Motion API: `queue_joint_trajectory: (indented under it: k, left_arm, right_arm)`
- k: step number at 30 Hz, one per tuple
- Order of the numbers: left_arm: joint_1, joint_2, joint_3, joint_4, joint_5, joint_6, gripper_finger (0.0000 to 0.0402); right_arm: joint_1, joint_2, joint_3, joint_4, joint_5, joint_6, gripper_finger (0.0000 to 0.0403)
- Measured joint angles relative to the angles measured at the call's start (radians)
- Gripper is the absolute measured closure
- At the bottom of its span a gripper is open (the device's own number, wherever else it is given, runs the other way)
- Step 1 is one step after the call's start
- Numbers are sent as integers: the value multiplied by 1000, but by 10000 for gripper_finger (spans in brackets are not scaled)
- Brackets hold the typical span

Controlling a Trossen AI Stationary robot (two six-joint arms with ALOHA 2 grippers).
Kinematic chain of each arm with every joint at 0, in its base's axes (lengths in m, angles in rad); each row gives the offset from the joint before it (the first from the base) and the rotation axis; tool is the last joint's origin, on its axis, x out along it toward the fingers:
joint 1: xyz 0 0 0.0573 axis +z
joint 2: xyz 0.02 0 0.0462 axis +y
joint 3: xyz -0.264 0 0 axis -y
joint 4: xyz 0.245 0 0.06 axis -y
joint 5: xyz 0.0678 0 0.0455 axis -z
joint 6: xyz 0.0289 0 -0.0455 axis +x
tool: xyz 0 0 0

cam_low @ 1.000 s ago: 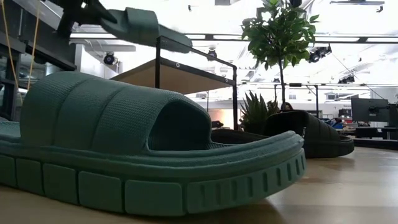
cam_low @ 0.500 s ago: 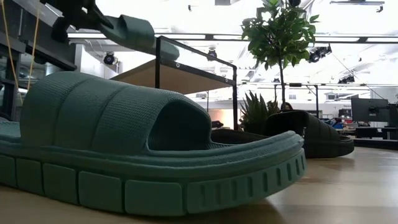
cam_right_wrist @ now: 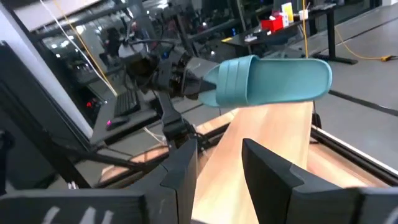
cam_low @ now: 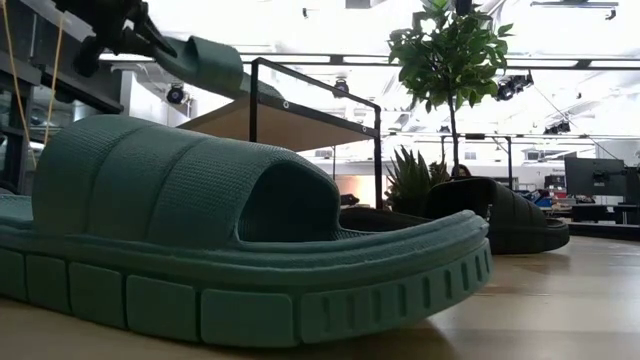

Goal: Pick and place slippers onto the shelf
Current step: Put the right green pair of slippers on the shelf

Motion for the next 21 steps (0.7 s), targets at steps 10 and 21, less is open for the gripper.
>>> queue_joint_trajectory:
  k: [10, 21]
  left_arm:
    - [-1, -22, 174, 22, 29, 277, 375]
    - [0, 223, 523, -301, -45, 342, 376]
  right_arm:
    - [-123, 0, 0, 7, -163, -3, 284]
    - [-224, 0, 0, 6, -403, -19, 284]
